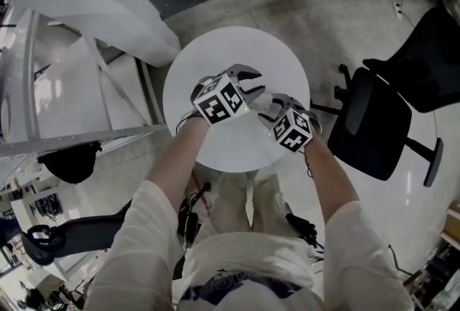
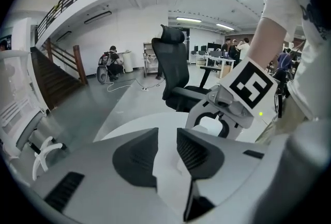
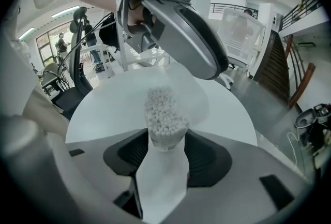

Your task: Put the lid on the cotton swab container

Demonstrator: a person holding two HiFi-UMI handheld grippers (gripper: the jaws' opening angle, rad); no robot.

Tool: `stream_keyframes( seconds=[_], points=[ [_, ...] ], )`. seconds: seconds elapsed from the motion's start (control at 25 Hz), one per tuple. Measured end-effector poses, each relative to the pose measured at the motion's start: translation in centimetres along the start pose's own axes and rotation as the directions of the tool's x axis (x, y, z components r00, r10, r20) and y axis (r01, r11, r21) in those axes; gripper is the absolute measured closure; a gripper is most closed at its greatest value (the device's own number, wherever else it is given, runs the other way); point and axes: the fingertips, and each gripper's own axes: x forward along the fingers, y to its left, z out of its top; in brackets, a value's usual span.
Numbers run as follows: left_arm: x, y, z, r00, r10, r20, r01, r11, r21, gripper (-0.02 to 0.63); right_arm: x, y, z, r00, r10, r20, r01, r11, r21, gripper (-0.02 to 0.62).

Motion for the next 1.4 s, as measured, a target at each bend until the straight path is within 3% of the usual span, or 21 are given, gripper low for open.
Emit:
stream_keyframes(
  seconds=[0.24,0.92,1.4],
  points=[
    [-0.5,-2.1,-0.7,0.999,-0.049,-0.022,0.050,0.998,0.047,0.528,-0.1,0.0,0.0,1.000,0.004,-0.014,-0.005,1.000,-0.016,0.367],
    [-1.4,-5.0,-2.1,0.997,-0.074,-0.027,0.076,0.994,0.076,0.601,-0.1,0.1,-0.2,1.000,0.000,-0.026,-0.001,0.999,-0.032,0.368],
    [-1.3,-5.8,-3.1,0.995,-0.089,-0.035,0.091,0.993,0.072,0.606,0.0,0.1,-0.1,1.000,-0.004,-0.028,0.003,0.999,-0.034,0.368]
  ],
)
